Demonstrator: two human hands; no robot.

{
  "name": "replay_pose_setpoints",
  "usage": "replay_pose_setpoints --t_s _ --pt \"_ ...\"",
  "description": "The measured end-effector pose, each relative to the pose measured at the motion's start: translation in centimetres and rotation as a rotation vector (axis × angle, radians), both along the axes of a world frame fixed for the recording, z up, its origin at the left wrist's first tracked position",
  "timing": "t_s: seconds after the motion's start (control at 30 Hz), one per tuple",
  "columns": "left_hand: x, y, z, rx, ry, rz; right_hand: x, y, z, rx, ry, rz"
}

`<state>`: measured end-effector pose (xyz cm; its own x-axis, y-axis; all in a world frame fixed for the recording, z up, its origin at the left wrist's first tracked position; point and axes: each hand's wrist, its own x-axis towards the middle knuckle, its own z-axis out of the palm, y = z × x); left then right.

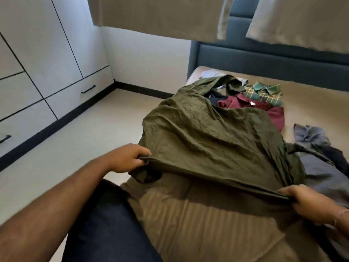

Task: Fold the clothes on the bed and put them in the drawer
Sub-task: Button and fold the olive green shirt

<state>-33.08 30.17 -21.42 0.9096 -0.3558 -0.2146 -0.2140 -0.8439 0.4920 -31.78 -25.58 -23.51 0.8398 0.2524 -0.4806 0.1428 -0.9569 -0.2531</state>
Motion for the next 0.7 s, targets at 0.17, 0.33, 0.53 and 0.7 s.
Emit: replay_pose_setpoints --t_s 0.17,0.33,0.53,0.7 --pt "5.8 -0.3 4.4 -0.086 -0.136 0.112 2.9 -2.8 0.4 0.39 -0.053 -0.333" --pt "12.9 -2.9 5.6 0.1 -0.339 0.227 7.6 -1.7 1.9 0.359 -0.304 -0.364" --pt "19.6 -6.2 1.4 0.359 -0.286 0.406 13.0 1.0 0.2 -0.142 -0.425 -0.395" --pt "14.0 -8.6 -0.5 0.091 -0.607 0.545 10.0 7.6 -0.5 -0.173 -0.907 -0.251"
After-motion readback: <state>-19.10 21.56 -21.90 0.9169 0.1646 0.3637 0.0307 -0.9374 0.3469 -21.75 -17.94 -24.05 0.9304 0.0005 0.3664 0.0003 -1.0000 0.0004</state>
